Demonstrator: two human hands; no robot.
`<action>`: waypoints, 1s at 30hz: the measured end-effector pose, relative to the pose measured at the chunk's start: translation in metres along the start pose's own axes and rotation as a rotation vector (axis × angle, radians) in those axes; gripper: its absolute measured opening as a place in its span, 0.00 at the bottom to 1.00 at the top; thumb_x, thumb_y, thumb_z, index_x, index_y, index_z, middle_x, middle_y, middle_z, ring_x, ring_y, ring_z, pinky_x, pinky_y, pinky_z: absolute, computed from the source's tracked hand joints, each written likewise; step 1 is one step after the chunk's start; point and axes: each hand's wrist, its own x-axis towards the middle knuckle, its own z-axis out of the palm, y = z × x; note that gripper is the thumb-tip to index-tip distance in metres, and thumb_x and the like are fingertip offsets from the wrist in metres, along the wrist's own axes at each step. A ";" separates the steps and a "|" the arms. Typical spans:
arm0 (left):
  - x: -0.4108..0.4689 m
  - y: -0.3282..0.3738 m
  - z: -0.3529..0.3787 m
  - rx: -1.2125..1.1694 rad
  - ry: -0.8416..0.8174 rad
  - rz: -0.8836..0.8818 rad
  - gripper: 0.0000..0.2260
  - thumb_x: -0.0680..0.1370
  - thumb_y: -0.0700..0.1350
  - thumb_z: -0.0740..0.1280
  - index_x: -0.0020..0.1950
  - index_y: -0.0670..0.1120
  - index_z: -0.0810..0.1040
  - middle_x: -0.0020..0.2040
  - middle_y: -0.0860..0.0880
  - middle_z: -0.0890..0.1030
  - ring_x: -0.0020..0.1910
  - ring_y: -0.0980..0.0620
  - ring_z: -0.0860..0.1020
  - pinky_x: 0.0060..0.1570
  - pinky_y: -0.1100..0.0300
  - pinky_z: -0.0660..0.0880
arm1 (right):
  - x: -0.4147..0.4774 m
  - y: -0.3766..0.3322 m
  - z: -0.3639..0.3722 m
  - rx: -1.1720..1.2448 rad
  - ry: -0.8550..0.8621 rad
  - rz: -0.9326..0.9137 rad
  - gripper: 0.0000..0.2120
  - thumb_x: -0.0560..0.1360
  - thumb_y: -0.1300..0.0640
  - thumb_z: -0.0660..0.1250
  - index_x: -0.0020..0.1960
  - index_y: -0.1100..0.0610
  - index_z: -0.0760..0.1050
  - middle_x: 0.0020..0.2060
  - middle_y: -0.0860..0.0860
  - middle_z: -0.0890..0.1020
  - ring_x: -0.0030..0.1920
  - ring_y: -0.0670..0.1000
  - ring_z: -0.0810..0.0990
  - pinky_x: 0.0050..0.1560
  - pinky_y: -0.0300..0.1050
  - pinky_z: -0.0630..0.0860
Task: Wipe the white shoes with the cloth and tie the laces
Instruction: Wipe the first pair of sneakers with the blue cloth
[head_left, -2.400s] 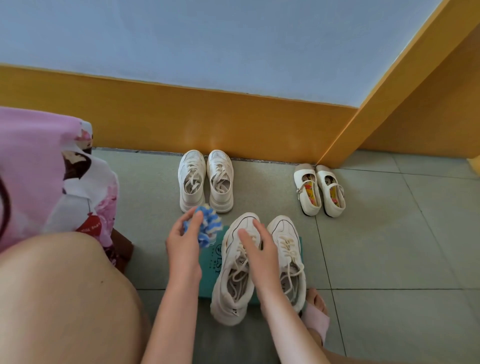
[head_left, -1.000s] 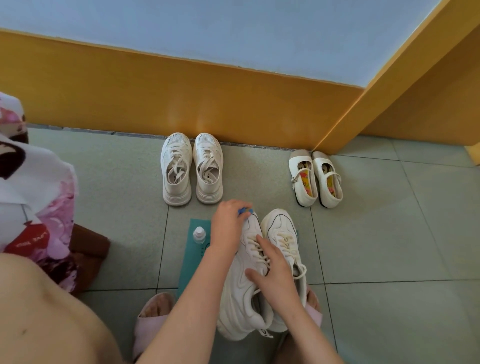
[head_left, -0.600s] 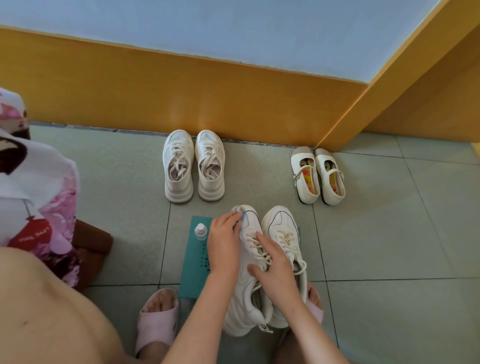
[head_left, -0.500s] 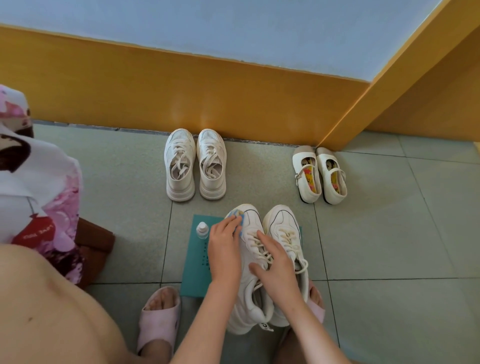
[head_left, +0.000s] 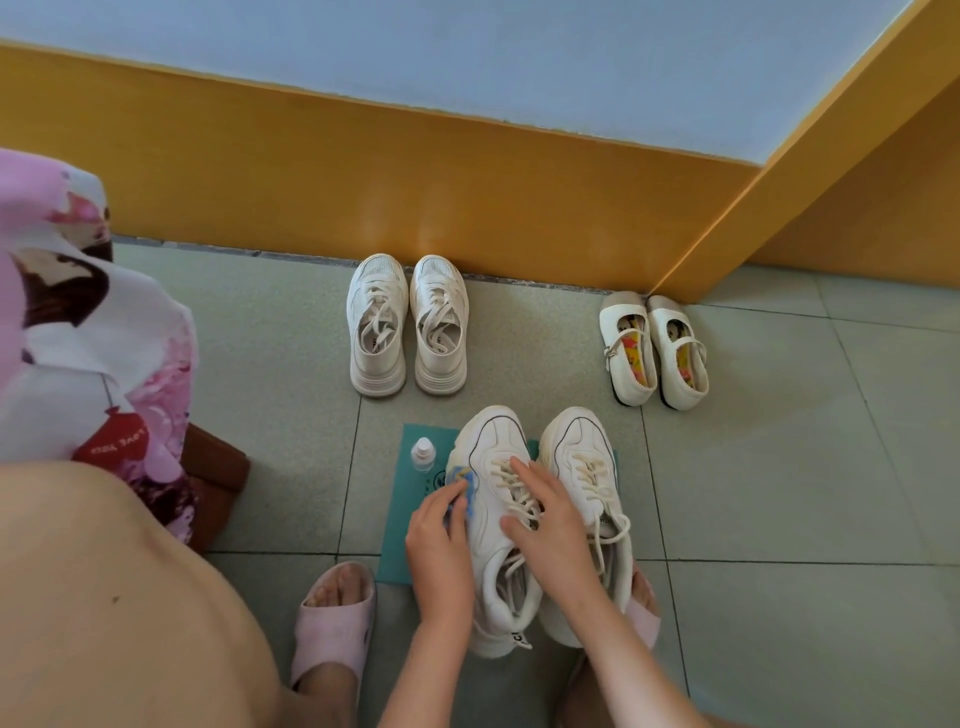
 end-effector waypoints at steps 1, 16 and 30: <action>0.000 -0.001 -0.001 -0.016 -0.006 -0.018 0.10 0.77 0.38 0.66 0.55 0.46 0.81 0.51 0.54 0.81 0.52 0.54 0.78 0.55 0.59 0.74 | 0.000 0.000 0.001 -0.005 -0.003 0.003 0.31 0.73 0.67 0.67 0.71 0.47 0.67 0.72 0.48 0.63 0.72 0.43 0.60 0.67 0.31 0.54; -0.019 -0.011 -0.022 -0.119 -0.077 -0.172 0.09 0.77 0.37 0.65 0.47 0.50 0.79 0.46 0.55 0.81 0.48 0.61 0.77 0.45 0.75 0.70 | -0.002 -0.004 -0.002 -0.035 -0.044 -0.004 0.31 0.73 0.63 0.69 0.73 0.47 0.64 0.73 0.47 0.61 0.73 0.45 0.59 0.66 0.33 0.54; 0.025 0.002 -0.001 -0.090 -0.058 -0.086 0.11 0.76 0.37 0.67 0.56 0.46 0.80 0.50 0.53 0.81 0.50 0.57 0.78 0.51 0.66 0.72 | -0.002 -0.003 -0.001 -0.008 -0.067 0.002 0.34 0.72 0.59 0.72 0.73 0.46 0.63 0.74 0.47 0.59 0.73 0.45 0.57 0.68 0.35 0.54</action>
